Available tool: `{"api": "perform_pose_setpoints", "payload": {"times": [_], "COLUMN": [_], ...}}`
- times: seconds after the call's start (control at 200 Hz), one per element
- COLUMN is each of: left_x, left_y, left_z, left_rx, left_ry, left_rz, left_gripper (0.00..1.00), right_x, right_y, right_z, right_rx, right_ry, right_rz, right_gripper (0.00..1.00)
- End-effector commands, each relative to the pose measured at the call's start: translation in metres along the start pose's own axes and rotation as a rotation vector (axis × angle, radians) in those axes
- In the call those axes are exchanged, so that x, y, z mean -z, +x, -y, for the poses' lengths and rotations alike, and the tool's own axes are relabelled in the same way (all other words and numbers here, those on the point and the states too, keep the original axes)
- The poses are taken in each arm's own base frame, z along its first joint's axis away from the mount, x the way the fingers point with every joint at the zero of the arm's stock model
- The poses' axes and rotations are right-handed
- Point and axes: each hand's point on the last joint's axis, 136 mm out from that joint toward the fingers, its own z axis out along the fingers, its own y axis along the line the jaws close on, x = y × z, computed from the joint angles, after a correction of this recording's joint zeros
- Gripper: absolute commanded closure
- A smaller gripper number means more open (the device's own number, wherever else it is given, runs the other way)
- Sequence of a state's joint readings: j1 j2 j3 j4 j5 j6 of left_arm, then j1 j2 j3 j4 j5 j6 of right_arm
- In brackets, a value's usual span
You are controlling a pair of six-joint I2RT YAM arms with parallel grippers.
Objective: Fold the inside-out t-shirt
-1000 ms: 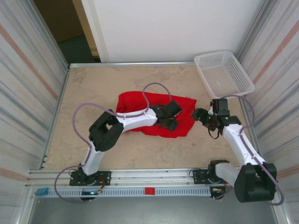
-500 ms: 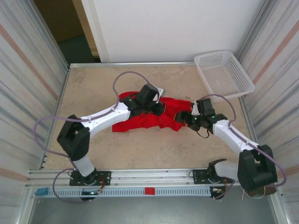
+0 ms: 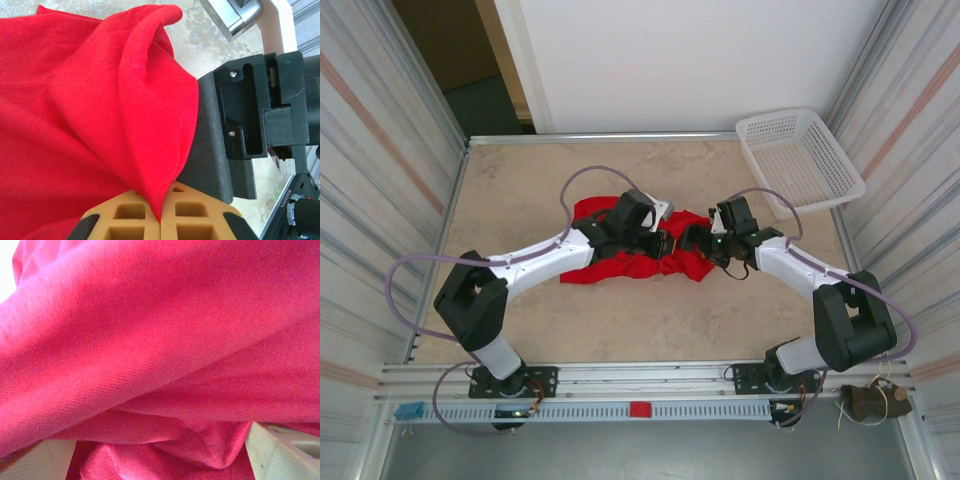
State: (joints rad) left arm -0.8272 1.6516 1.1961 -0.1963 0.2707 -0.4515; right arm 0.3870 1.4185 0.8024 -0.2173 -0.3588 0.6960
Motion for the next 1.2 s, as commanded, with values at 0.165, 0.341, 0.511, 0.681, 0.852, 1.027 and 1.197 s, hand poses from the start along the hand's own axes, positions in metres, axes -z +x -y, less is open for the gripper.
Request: {"api": "perform_pose_setpoints", "payload": {"times": [0.165,0.341,0.511,0.681,0.852,1.027,1.197], "left_x": [0.029,0.046,0.052,0.042,0.02,-0.003,0.01], "left_y": [-0.029,-0.043,-0.034,-0.008,0.02,0.043,0.037], "left_z": [0.035,0.028,-0.044,-0.107,-0.128,-0.116,-0.104], "left_rx": [0.009,0.06,0.259,0.383,0.404,0.355,0.305], "left_ry": [0.1,0.11,0.022,-0.058,-0.105,-0.082,-0.101], "left_rz": [0.102,0.154,0.206,0.163,0.085,-0.013,-0.01], "left_gripper": [1.0,1.0,1.0,1.0,1.0,0.97,0.46], "right_x": [-0.033,-0.041,0.002,0.065,0.11,0.12,0.109], "right_y": [0.008,0.003,-0.004,0.001,0.003,-0.005,-0.013], "right_z": [0.001,-0.015,-0.047,-0.085,-0.115,-0.126,-0.112], "right_rx": [-0.001,0.01,0.095,0.207,0.293,0.293,0.275], "right_ry": [0.04,-0.028,-0.167,-0.39,-0.578,-0.667,-0.571], "right_rz": [-0.029,-0.037,-0.017,0.017,0.095,0.144,0.155], "right_gripper": [0.13,0.6,1.0,1.0,1.0,1.0,1.0]}}
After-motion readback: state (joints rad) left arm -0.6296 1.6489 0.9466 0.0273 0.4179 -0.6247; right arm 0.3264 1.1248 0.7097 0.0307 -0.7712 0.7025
